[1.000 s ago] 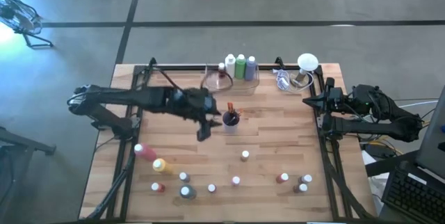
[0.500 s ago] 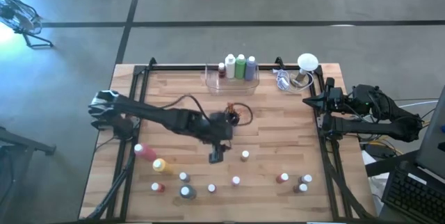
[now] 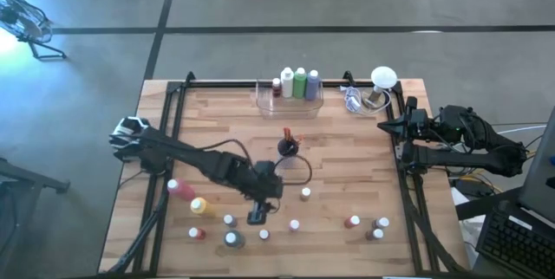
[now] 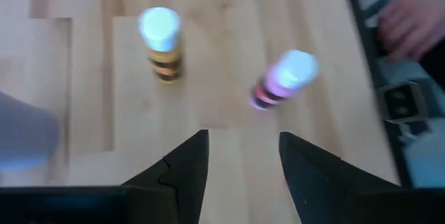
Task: Pick & Place Paint Supplies
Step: Put the pink black paint bottle into the transparent bin
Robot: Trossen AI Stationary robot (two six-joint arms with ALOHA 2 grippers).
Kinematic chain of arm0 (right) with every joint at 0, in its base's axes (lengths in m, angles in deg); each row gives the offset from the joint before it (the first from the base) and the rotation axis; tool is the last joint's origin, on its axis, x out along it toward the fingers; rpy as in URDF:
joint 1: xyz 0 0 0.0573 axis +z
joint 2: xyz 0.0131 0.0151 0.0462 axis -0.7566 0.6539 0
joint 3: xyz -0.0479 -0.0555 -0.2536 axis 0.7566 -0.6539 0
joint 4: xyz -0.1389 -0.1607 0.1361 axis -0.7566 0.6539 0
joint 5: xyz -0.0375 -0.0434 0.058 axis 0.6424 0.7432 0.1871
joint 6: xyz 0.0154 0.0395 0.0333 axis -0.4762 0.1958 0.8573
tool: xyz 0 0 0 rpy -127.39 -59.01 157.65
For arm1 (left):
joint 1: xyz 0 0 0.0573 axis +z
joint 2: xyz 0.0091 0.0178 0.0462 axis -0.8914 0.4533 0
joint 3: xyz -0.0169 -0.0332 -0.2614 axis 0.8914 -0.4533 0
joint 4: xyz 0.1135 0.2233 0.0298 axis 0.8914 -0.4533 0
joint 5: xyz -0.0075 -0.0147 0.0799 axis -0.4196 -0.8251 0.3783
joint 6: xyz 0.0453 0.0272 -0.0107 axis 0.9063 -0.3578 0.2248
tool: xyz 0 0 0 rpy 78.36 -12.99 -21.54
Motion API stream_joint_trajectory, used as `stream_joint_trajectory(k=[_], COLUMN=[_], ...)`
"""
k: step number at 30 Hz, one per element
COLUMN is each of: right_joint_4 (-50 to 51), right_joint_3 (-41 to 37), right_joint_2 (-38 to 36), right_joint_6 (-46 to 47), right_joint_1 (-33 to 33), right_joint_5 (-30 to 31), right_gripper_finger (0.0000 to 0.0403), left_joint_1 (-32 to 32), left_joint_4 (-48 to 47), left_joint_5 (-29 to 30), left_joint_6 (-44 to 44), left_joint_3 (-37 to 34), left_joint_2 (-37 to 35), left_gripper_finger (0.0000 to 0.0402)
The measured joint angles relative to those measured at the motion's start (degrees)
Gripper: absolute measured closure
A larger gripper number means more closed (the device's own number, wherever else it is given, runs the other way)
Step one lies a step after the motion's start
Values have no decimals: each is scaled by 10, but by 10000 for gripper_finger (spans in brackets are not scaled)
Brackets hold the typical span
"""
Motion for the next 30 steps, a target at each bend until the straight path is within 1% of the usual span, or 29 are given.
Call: stream_joint_trajectory(k=[5,9,13,23,26,30], right_joint_4=[0,0,0,0,0,0], right_joint_3=[0,0,0,0,0,0], right_joint_2=[0,0,0,0,0,0], right_joint_6=[0,0,0,0,0,0], right_joint_1=[0,0,0,0,0,0], right_joint_5=[0,0,0,0,0,0], right_gripper_finger=[394,394,394,394,394,394], left_joint_1=[-60,-107,-133,-141,-141,-139], left_joint_4=[-10,-12,-5,28,30,55], left_joint_5=[-2,-2,1,22,22,22], left_joint_6=[-34,-61,-67,-57,-64,-82], left_joint_3=[0,0,0,-5,-19,-46], left_joint_2=[-23,-25,-23,-20,-18,-18], left_gripper_finger=[233,236,236,236,236,236])
